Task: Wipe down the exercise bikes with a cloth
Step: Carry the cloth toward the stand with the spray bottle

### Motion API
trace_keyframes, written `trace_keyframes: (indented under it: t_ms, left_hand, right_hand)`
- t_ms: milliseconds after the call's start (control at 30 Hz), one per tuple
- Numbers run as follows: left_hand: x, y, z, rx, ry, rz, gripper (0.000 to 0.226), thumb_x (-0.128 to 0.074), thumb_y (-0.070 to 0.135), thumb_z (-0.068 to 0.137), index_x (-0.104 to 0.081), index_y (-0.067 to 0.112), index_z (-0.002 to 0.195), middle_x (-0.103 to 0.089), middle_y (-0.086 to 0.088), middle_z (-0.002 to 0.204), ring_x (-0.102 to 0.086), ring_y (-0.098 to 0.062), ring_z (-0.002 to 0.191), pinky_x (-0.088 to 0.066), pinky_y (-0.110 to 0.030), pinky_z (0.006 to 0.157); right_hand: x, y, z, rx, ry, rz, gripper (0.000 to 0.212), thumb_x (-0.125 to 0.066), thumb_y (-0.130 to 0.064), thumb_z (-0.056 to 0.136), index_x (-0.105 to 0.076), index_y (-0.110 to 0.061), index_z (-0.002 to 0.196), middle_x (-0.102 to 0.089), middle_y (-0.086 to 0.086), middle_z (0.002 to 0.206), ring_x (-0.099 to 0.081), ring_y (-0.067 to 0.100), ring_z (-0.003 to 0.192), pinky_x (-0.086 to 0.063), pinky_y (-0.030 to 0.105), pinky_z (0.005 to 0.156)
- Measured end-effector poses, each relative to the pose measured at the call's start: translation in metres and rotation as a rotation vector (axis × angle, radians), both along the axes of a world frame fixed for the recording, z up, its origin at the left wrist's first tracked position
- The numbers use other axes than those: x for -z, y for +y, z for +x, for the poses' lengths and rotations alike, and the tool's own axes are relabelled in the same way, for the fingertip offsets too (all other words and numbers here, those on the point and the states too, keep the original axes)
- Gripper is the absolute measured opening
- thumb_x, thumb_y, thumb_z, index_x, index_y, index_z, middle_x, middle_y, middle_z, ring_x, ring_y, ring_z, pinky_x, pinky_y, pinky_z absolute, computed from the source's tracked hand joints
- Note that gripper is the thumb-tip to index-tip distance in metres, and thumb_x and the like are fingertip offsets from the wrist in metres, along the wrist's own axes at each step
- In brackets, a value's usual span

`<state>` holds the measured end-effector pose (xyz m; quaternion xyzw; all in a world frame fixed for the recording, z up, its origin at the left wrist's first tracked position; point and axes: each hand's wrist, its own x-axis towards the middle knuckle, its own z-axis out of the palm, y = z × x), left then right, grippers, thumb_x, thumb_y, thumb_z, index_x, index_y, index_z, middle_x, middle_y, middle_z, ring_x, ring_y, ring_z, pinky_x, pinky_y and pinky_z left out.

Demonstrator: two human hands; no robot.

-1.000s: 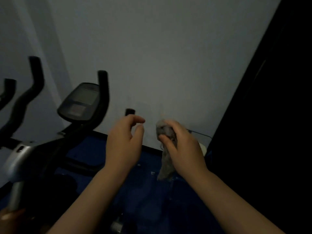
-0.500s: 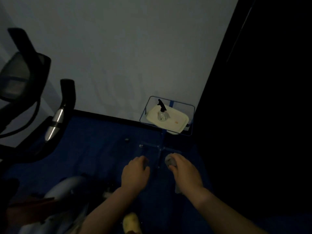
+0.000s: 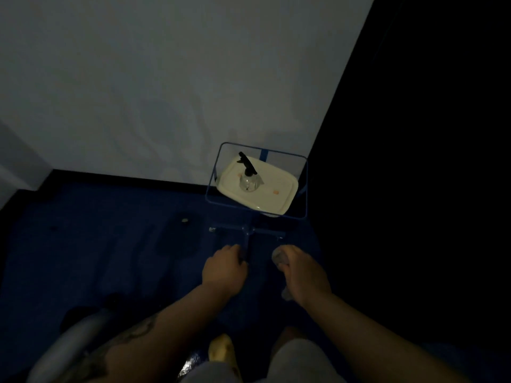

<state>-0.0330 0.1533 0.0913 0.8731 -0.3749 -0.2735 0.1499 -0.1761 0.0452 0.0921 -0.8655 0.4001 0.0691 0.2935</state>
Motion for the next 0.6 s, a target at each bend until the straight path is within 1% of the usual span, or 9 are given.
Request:
trace_keyframes:
  t_ms: [67, 100, 133, 167, 267, 367, 433, 533, 600]
  left_hand:
    - [0.003, -0.014, 0.01, 0.003, 0.004, 0.006, 0.012, -0.044, 0.024, 0.09, -0.051, 0.016, 0.095, -0.058, -0.004, 0.111, -0.056, -0.024, 0.099, -0.044, -0.036, 0.083]
    - [0.005, -0.022, 0.016, 0.006, 0.01, 0.011, 0.016, -0.044, 0.024, 0.091, -0.053, 0.015, 0.099, -0.058, -0.004, 0.112, -0.056, -0.024, 0.1, -0.044, -0.036, 0.084]
    - [0.007, -0.03, 0.023, 0.004, 0.017, 0.014, 0.017, -0.044, 0.025, 0.091, -0.054, 0.015, 0.101, -0.058, -0.004, 0.112, -0.056, -0.024, 0.1, -0.044, -0.036, 0.084]
    - [0.009, -0.039, 0.03, -0.003, 0.024, 0.01, 0.015, -0.045, 0.025, 0.09, -0.053, 0.016, 0.097, -0.058, -0.004, 0.11, -0.056, -0.024, 0.099, -0.044, -0.036, 0.083]
    - [0.016, -0.061, 0.051, -0.06, 0.042, 0.003, 0.009, -0.045, 0.024, 0.089, -0.047, 0.018, 0.083, -0.058, -0.005, 0.102, -0.056, -0.024, 0.091, -0.044, -0.037, 0.078]
    - [0.028, -0.077, 0.069, -0.147, 0.069, 0.027, 0.013, -0.044, 0.023, 0.088, -0.055, 0.016, 0.093, -0.058, -0.003, 0.102, -0.055, -0.022, 0.093, -0.045, -0.037, 0.08]
    - [0.037, -0.087, 0.078, -0.187, 0.102, 0.069, 0.019, -0.045, 0.024, 0.088, -0.057, 0.017, 0.1, -0.058, -0.002, 0.105, -0.056, -0.021, 0.095, -0.047, -0.037, 0.082]
    - [0.049, -0.104, 0.089, -0.239, 0.161, 0.1, 0.022, -0.047, 0.024, 0.088, -0.058, 0.017, 0.106, -0.059, -0.003, 0.11, -0.056, -0.022, 0.1, -0.046, -0.036, 0.084]
    - [0.055, -0.117, 0.096, -0.278, 0.179, 0.09, 0.022, -0.048, 0.024, 0.088, -0.059, 0.017, 0.106, -0.06, -0.003, 0.111, -0.057, -0.021, 0.101, -0.046, -0.037, 0.086]
  right_hand:
    - [0.001, -0.017, 0.01, 0.012, 0.04, 0.049, 0.054, -0.079, -0.01, 0.069, -0.053, -0.024, 0.115, -0.053, -0.007, 0.116, -0.054, 0.014, 0.101, -0.051, 0.032, 0.086]
    - [0.002, -0.026, 0.016, 0.028, 0.028, 0.064, 0.05, -0.078, -0.012, 0.071, -0.053, -0.025, 0.113, -0.053, -0.007, 0.115, -0.054, 0.014, 0.101, -0.051, 0.032, 0.086]
    - [0.006, -0.037, 0.024, 0.052, 0.003, 0.069, 0.04, -0.073, -0.014, 0.078, -0.054, -0.025, 0.111, -0.054, -0.006, 0.114, -0.055, 0.015, 0.1, -0.05, 0.034, 0.085]
    - [0.011, -0.049, 0.031, 0.067, -0.006, 0.059, 0.031, -0.068, -0.014, 0.082, -0.054, -0.025, 0.107, -0.055, -0.004, 0.113, -0.056, 0.015, 0.099, -0.051, 0.035, 0.084]
    - [0.025, -0.087, 0.054, 0.092, -0.043, 0.074, 0.028, -0.065, -0.011, 0.084, -0.054, -0.026, 0.104, -0.057, -0.006, 0.11, -0.058, 0.014, 0.095, -0.052, 0.034, 0.08]
    - [0.03, -0.127, 0.081, 0.134, -0.152, 0.118, 0.02, -0.049, -0.013, 0.095, -0.058, -0.022, 0.11, -0.056, -0.007, 0.109, -0.055, 0.011, 0.093, -0.045, 0.024, 0.074]
    - [0.037, -0.157, 0.103, 0.148, -0.173, 0.104, 0.021, -0.045, -0.016, 0.098, -0.059, -0.019, 0.112, -0.053, -0.006, 0.108, -0.052, 0.01, 0.091, -0.039, 0.022, 0.071]
    - [0.065, -0.201, 0.142, 0.205, -0.195, 0.101, 0.02, -0.045, -0.021, 0.097, -0.058, -0.017, 0.112, -0.057, 0.002, 0.113, -0.055, 0.017, 0.093, -0.046, 0.028, 0.076]
    - [0.089, -0.226, 0.168, 0.249, -0.163, 0.121, 0.022, -0.045, -0.023, 0.097, -0.058, -0.015, 0.113, -0.059, 0.006, 0.112, -0.057, 0.022, 0.093, -0.048, 0.03, 0.077]
